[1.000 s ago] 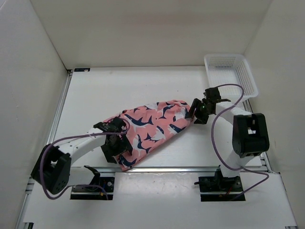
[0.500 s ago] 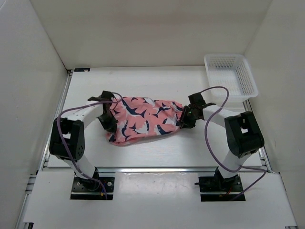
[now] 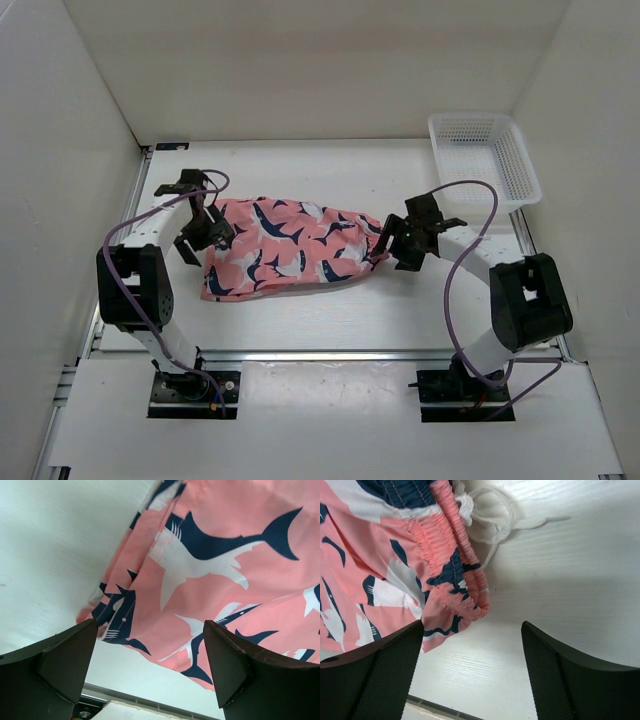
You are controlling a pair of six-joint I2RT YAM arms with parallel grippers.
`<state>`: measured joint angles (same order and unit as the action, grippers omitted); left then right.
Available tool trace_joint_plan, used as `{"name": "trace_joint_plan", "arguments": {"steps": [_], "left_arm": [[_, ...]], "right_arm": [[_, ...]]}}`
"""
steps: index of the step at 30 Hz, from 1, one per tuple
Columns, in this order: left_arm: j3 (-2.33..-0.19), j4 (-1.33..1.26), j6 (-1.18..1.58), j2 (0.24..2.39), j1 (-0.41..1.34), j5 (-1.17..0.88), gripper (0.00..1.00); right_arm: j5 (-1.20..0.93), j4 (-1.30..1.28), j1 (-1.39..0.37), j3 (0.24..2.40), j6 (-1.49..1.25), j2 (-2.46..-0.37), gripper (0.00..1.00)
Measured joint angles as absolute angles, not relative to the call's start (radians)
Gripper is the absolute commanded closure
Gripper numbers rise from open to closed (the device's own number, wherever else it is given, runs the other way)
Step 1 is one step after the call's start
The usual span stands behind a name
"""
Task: Fold and stack the shorts
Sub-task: Fold the shorts
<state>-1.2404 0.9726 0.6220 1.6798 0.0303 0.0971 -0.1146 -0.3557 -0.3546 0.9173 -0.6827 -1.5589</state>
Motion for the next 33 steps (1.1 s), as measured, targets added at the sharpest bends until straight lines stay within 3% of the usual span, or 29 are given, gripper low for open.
{"name": "trace_joint_plan", "arguments": {"steps": [4, 8, 11, 12, 14, 21, 26, 30, 31, 33], "left_arm": [[-1.260, 0.978, 0.609, 1.684, 0.001, 0.097, 0.04], [-1.280, 0.990, 0.601, 1.702, -0.028, 0.093, 0.07], [-1.292, 0.992, 0.595, 1.718, -0.056, 0.087, 0.10], [-1.294, 0.993, 0.591, 1.722, -0.068, 0.080, 0.10], [-1.295, 0.992, 0.589, 1.731, -0.091, 0.068, 0.11], [-1.276, 0.987, 0.564, 1.709, -0.117, 0.052, 0.12], [-1.220, 0.985, 0.563, 1.625, -0.063, 0.030, 0.20], [-1.158, 0.961, 0.592, 1.584, 0.040, -0.014, 0.50], [-1.145, 0.953, 0.602, 1.587, 0.066, -0.028, 0.70], [-1.134, 0.938, 0.614, 1.609, 0.116, -0.059, 0.81]], "right_arm": [[-0.162, -0.288, -0.332, 0.899, -0.728, -1.596, 0.24], [-0.231, -0.189, -0.327, 0.894, -0.801, -1.678, 0.36], [-0.233, -0.143, -0.343, 0.894, -0.838, -1.708, 0.62], [-0.226, -0.136, -0.350, 0.894, -0.850, -1.717, 0.84], [-0.208, -0.132, -0.363, 0.895, -0.867, -1.726, 0.97], [-0.068, -0.259, -0.349, 0.899, -0.846, -1.633, 1.00], [0.072, -0.405, -0.309, 0.901, -0.743, -1.448, 1.00], [0.181, -0.521, -0.306, 0.941, -0.653, -1.356, 1.00], [0.199, -0.543, -0.306, 0.957, -0.634, -1.349, 1.00], [0.231, -0.580, -0.308, 0.999, -0.594, -1.347, 1.00]]}}
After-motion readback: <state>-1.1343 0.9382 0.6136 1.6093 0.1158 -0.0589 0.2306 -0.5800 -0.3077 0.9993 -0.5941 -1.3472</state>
